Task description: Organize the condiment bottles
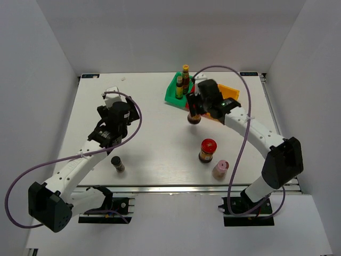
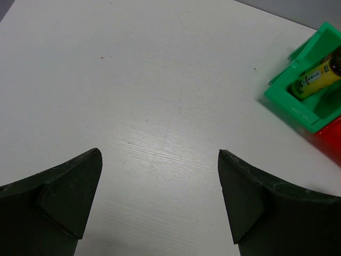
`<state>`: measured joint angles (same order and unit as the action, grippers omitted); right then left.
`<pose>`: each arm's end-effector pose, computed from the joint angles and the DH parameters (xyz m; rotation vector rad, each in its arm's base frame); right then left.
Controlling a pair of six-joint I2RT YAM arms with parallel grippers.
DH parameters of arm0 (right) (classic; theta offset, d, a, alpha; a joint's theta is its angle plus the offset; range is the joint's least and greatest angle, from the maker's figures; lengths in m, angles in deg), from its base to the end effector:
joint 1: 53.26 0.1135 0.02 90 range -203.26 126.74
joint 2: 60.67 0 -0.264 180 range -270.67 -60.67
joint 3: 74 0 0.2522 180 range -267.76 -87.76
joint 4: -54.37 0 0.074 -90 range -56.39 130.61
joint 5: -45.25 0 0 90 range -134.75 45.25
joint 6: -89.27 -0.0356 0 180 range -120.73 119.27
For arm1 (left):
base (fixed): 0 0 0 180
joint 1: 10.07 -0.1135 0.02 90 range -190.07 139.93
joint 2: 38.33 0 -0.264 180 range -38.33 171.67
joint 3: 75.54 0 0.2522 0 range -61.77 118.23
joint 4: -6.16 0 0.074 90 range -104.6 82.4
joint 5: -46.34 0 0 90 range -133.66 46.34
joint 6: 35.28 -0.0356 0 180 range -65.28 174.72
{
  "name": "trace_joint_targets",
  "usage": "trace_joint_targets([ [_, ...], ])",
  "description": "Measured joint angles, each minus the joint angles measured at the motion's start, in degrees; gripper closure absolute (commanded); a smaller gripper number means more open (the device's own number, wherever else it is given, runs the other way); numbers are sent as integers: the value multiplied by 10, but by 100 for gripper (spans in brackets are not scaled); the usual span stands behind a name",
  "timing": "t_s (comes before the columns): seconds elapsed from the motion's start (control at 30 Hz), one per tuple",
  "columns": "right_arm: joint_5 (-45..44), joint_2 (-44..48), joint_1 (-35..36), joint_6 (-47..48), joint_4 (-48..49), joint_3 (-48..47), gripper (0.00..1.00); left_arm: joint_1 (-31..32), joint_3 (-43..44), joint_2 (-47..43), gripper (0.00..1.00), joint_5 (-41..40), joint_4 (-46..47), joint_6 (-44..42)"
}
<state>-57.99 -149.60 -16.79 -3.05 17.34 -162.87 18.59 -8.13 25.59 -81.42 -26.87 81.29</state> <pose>0.2895 0.2038 0.3117 -0.5239 2.1376 0.1225 0.2250 -0.0982 0.3156 -0.3500 1.9404 0.0637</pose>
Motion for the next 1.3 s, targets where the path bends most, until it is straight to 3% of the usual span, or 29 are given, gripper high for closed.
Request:
trace_joint_targets([
  [0.17, 2, -58, -76, 13, 24, -106, 69, 0, -7, -4, 2, -2, 13, -7],
  [0.53, 35, -281, -152, 48, 6, -328, 69, -3, -8, 15, 2, -2, 36, -25],
  [0.83, 72, -353, -194, 88, 27, -360, 65, -5, -8, 20, 2, 2, 48, -33],
  [1.03, 74, -388, -193, 123, 54, -381, 50, -7, -8, 24, 2, 9, 48, -37],
  [1.07, 74, -388, -193, 125, 55, -382, 43, -7, -8, 24, 2, 10, 48, -36],
  [1.1, 75, -388, -193, 129, 56, -382, 26, -7, -8, 24, 2, 10, 48, -36],
  [1.17, 77, -389, -192, 134, 56, -382, 11, -7, -8, 24, 2, 11, 48, -37],
  [1.3, 77, -389, -192, 148, 77, -390, 11, -7, -8, 26, 2, 12, 48, -36],
])
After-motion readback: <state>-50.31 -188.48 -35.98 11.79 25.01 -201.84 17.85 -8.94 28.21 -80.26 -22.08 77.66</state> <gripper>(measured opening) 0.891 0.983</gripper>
